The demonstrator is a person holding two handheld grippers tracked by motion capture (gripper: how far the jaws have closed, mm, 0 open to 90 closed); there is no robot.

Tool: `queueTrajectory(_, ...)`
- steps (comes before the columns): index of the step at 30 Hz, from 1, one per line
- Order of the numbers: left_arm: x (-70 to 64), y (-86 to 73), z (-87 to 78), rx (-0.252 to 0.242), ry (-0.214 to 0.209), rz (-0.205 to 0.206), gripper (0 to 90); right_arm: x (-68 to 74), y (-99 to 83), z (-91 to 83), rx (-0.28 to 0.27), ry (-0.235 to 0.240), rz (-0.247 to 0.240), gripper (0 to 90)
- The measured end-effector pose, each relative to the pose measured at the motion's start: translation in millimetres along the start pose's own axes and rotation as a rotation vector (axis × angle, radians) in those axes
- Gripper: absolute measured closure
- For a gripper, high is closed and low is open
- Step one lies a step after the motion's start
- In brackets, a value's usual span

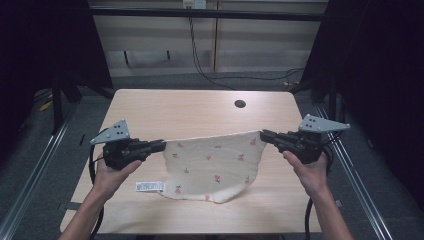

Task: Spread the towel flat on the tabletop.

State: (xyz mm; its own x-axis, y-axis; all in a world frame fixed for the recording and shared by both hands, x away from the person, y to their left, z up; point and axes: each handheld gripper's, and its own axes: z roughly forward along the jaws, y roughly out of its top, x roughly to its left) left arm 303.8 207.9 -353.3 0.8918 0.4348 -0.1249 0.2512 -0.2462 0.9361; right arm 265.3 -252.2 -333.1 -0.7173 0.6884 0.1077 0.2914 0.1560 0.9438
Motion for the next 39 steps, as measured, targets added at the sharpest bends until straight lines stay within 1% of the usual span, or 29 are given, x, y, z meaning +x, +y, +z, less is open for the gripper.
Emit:
queueTrajectory(3,-2.4,5.4,-3.3,-0.003,-0.003,0.006,87.8,3.1,4.4,-3.8,-0.007,0.008,-0.006,87.4)
queueTrajectory(5,-6.7,12.2,-8.2,-0.003,0.001,0.03,87.8,10.1,13.6,-10.7,-0.013,0.018,-0.027,87.4)
queueTrajectory(6,-9.7,15.2,-10.9,-0.007,-0.003,0.032,87.8,12.7,16.6,-13.6,-0.019,0.026,-0.04,87.4)
queueTrajectory(7,-12.9,18.0,-13.6,-0.006,0.002,0.05,87.8,12.7,16.6,-13.6,-0.019,0.026,-0.04,87.4)
queueTrajectory(8,-19.2,21.6,-18.0,-0.002,0.006,0.064,87.8,16.9,20.6,-19.1,-0.031,0.04,-0.066,87.4)
queueTrajectory(13,-28.2,25.6,-24.8,-0.001,-0.002,0.074,87.8,22.0,22.5,-28.6,-0.032,0.037,-0.07,87.3)
queueTrajectory(16,-33.7,29.8,-30.1,-0.009,-0.005,0.083,87.8,26.3,21.5,-34.6,-0.037,0.051,-0.068,87.3)
queueTrajectory(17,-36.0,31.0,-32.5,-0.018,-0.002,0.09,87.8,28.9,21.8,-37.2,-0.038,0.051,-0.069,87.4)
queueTrajectory(18,-39.6,31.9,-35.5,-0.035,0.013,0.102,87.8,36.2,23.6,-43.4,-0.049,0.049,-0.082,87.3)
queueTrajectory(19,-42.9,32.7,-38.0,-0.043,0.004,0.104,87.8,40.5,25.0,-47.0,-0.053,0.052,-0.086,87.3)
queueTrajectory(20,-49.0,35.8,-41.7,-0.035,0.014,0.121,87.8,43.8,26.6,-50.3,-0.054,0.053,-0.094,87.3)
queueTrajectory(21,-49.0,35.8,-41.7,-0.035,0.014,0.121,87.7,43.8,26.6,-50.3,-0.054,0.053,-0.094,87.3)
queueTrajectory(22,-50.6,38.8,-44.5,-0.051,-0.001,0.116,87.8,51.0,29.6,-56.9,-0.059,0.047,-0.113,87.3)
queueTrajectory(23,-50.6,38.8,-44.5,-0.051,-0.001,0.116,87.7,51.0,29.6,-56.9,-0.059,0.047,-0.113,87.3)
queueTrajectory(24,-48.1,40.1,-41.3,-0.034,0.015,0.118,87.8,55.3,31.3,-61.1,-0.067,0.043,-0.125,87.3)
queueTrajectory(25,-44.8,40.0,-38.3,-0.031,0.015,0.107,87.7,55.2,30.9,-61.5,-0.068,0.032,-0.126,87.3)
queueTrajectory(26,-40.7,39.1,-34.5,-0.022,0.012,0.095,87.8,52.7,29.4,-60.6,-0.071,0.034,-0.118,87.3)
queueTrajectory(27,-40.7,39.1,-34.5,-0.022,0.012,0.095,87.7,52.7,29.4,-60.6,-0.071,0.034,-0.118,87.3)
queueTrajectory(29,-30.9,34.4,-21.8,0.009,0.033,0.082,87.7,43.8,22.4,-53.9,-0.059,0.03,-0.094,87.3)
queueTrajectory(30,-18.7,27.9,-6.8,0.034,0.046,0.057,87.8,31.8,12.1,-41.9,-0.032,0.01,-0.069,87.3)
queueTrajectory(31,-18.7,27.9,-6.8,0.034,0.046,0.057,87.7,31.8,12.1,-41.9,-0.032,0.01,-0.069,87.3)
queueTrajectory(32,-12.4,25.5,-0.1,0.049,0.046,0.039,87.7,24.6,7.1,-35.1,-0.025,0.013,-0.051,87.3)
queueTrajectory(33,-6.7,23.2,6.1,0.06,0.059,0.032,87.7,18.0,2.6,-28.0,-0.01,0.006,-0.041,87.3)
queueTrajectory(34,5.6,17.9,18.3,0.073,0.051,-0.008,87.7,4.6,-5.4,-13.4,0.009,0.008,-0.009,87.3)
queueTrajectory(35,5.6,17.9,18.3,0.073,0.051,-0.008,87.7,4.6,-5.4,-13.4,0.009,0.008,-0.009,87.3)
queueTrajectory(36,15.6,12.7,30.6,0.119,0.064,-0.021,87.7,-6.8,-11.7,0.9,0.035,-0.004,0.006,87.3)
queueTrajectory(37,15.6,12.7,30.6,0.119,0.064,-0.021,87.6,-6.8,-11.7,0.9,0.035,-0.004,0.006,87.3)
queueTrajectory(38,25.2,7.2,40.2,0.148,0.077,-0.036,87.7,-17.2,-16.4,13.5,0.055,-0.012,0.022,87.3)
queueTrajectory(39,30.7,4.3,43.6,0.157,0.08,-0.044,87.6,-22.0,-18.1,19.1,0.065,-0.016,0.026,87.3)
